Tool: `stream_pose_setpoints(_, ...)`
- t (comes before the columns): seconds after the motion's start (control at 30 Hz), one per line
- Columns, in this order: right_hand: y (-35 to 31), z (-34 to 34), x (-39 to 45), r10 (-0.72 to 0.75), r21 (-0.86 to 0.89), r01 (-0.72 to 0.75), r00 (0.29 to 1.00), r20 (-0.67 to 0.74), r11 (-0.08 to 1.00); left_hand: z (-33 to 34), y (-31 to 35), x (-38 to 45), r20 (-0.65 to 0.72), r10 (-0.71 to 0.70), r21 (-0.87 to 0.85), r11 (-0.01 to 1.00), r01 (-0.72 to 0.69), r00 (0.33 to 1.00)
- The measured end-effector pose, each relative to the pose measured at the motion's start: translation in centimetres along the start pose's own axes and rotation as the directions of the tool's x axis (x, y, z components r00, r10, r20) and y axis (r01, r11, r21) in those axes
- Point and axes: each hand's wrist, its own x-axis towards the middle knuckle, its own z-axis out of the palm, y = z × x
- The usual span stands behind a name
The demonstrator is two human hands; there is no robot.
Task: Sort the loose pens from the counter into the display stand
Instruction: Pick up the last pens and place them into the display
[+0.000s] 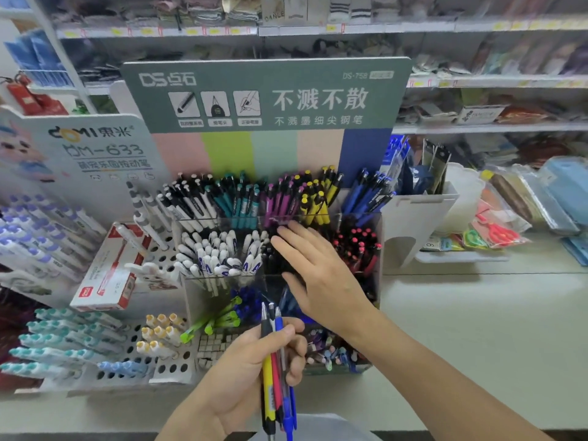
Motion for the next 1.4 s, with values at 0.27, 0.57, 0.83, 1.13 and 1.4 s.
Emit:
stream_pose_setpoints(0.27, 1.8, -0.4, 0.6, -0.011, -0.035, 0.01, 1.0, -0.02, 0.999, 0.0, 0.0, 0.2, -0.019, 0.018, -0.039, 0.999, -0.019, 1.0)
stream_pose_setpoints(0.57, -0.5, 1.1, 0.9, 0.067, 0.035, -0.062, 0.986, -0.154, 0.997, -0.4, 0.1, -0.4, -0.09, 0.074, -0.132, 0.987, -0.086, 0.993)
stream_pose_setpoints(0.83, 0.4, 0.2, 0.8, -0.009, 0.042, 0.014, 0.993, -0.114, 0.999, -0.4, 0.0, -0.7, -0.113, 0.141, -0.174, 0.972, -0.159, 0.984)
stream_pose_setpoints(1.13, -3.3, -1.8, 1.9, 0.155, 0.301, -0.079, 0.959, -0.236, 0.95, -0.6, 0.1, -0.7, -0.224, 0.317, -0.263, 0.891, -0.371, 0.922)
stream_pose_setpoints(1.4, -6.6, -3.7, -3.4, 0.497, 0.533, -0.653, 0.756, 0.425, 0.538, -0.7, 0.1, -0.4, -0.322, 0.482, -0.286, 0.771, -0.569, 0.815)
